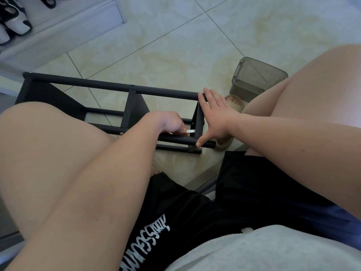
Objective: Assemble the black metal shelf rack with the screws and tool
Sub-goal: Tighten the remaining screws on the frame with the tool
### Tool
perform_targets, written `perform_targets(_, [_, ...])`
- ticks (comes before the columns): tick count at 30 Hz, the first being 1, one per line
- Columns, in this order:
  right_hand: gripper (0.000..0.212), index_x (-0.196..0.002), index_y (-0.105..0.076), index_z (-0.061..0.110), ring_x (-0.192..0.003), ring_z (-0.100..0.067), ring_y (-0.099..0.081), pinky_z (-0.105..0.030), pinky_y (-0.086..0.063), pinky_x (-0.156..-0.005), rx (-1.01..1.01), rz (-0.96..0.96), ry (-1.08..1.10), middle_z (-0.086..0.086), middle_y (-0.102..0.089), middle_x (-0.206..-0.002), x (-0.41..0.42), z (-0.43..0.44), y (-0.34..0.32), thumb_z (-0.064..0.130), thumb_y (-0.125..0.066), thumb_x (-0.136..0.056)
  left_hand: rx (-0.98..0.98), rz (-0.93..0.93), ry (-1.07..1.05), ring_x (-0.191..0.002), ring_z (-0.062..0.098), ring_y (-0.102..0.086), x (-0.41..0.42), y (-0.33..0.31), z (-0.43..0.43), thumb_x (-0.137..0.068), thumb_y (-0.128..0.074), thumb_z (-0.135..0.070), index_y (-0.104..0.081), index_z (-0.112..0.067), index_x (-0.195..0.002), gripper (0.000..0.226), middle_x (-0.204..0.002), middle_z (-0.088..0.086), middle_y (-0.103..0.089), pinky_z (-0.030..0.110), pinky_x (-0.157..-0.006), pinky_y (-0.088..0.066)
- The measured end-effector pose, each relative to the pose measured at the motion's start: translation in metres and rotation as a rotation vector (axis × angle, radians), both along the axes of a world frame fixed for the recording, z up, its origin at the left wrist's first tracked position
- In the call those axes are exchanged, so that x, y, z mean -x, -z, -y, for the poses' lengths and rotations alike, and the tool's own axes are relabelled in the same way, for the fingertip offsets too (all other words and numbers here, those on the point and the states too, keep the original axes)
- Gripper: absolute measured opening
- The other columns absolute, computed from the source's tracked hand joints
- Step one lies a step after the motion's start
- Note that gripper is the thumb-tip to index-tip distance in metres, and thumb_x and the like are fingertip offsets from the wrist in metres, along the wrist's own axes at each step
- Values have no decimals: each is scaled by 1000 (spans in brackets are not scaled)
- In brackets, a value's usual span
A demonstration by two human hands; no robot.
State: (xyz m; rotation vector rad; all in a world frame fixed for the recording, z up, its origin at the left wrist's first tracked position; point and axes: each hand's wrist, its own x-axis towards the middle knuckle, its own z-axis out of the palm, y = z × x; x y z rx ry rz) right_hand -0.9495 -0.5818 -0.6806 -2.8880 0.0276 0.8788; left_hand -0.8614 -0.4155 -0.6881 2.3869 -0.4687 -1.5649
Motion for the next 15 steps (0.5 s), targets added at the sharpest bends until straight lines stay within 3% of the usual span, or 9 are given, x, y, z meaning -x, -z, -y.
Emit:
perform_targets(4, [165,-156,27,7,-152,-33,26,-46,8,-126,-1,-2,1,-19,31,-163,-1,2,-2,92,-69,-51,-14,40,23,-113,28,-62,1,-6,2,-93,-62,-27,-71,-13,-116,29,-119,5,-69,42,-105,-45])
perform_targets(7, [157,-158,22,9,-154,-34,22,-48,7,-126,-45,-54,56,-18,26,-165,-9,0,-8,92,-65,-56,-88,125,148,-96,27,-66,-9,-18,4,-98,-56,-21,-74,-11,-112,25,-109,7,-70,30,-77,-49])
perform_targets(9, [138,-162,2,13,-156,-34,-1,-51,-8,-126,-129,-74,145,-16,2,-169,-24,2,-15,89,-61,-66,-114,188,143,-91,24,-67,-21,-29,5,-99,-52,-17,-74,-11,-113,27,-110,8,-70,30,-76,-50])
perform_targets(11, [108,-157,-25,15,-144,-34,-36,-47,-32,-116,-185,-39,201,-14,-35,-159,-42,11,-21,77,-65,-78,-35,252,-3,-101,28,-67,-38,-34,9,-98,-53,-15,-71,-6,-114,26,-114,12,-71,34,-89,-53])
perform_targets(15, [77,-150,-44,12,-129,-33,-52,-38,-44,-104,-174,-112,234,-12,-53,-145,-71,32,-22,53,-70,-90,188,533,-220,-103,31,-59,-67,-42,24,-97,-46,-11,-64,-15,-107,22,-109,8,-66,34,-85,-47])
